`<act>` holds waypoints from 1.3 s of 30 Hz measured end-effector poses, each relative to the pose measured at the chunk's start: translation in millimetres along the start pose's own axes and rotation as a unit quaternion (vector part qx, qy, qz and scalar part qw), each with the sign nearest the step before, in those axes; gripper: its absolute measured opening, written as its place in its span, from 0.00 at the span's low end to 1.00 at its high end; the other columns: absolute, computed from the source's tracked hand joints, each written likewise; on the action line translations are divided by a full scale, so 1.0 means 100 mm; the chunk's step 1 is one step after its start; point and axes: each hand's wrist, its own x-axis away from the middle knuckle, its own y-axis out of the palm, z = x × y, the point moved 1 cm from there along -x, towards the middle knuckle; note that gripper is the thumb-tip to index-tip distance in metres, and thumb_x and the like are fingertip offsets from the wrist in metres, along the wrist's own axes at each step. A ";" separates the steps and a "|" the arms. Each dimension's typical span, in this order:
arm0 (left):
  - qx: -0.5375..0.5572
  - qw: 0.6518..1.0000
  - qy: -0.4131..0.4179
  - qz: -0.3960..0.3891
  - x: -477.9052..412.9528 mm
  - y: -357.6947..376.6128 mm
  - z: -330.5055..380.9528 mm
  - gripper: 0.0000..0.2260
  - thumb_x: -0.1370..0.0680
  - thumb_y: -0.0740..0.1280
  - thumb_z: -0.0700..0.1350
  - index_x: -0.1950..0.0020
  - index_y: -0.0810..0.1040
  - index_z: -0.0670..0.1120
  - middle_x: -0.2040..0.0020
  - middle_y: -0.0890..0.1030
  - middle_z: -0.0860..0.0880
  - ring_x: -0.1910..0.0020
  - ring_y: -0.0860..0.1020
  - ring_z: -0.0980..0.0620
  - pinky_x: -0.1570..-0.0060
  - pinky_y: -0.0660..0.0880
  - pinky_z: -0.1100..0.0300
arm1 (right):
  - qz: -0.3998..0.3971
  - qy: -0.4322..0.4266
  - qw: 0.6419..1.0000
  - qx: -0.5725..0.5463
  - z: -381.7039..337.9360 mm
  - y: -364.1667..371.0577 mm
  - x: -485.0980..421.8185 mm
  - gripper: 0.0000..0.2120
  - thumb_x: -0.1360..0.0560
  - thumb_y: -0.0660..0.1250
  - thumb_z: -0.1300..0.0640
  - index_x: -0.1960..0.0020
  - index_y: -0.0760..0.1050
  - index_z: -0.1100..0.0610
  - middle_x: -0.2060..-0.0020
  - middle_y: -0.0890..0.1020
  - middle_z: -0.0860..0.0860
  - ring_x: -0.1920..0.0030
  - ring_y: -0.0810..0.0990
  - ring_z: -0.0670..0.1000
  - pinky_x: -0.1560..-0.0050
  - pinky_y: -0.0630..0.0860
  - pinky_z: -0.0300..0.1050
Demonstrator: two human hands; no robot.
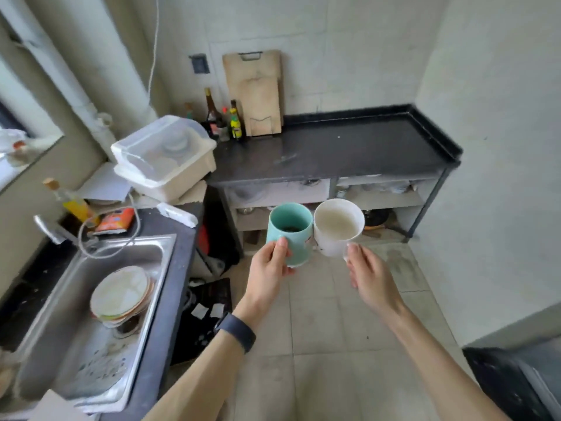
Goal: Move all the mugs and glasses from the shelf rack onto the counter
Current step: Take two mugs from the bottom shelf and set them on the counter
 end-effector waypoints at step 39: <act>0.005 0.993 -0.118 -0.014 -7.29 4.35 0.01 0.15 0.17 0.61 0.50 0.59 0.79 0.45 0.68 0.77 0.50 0.66 0.76 0.54 0.64 0.77 0.62 | 0.064 0.128 0.989 0.032 0.85 -3.01 -7.57 0.18 0.17 0.57 0.44 0.63 0.69 0.50 0.67 0.71 0.44 0.70 0.67 0.44 0.64 0.67 0.45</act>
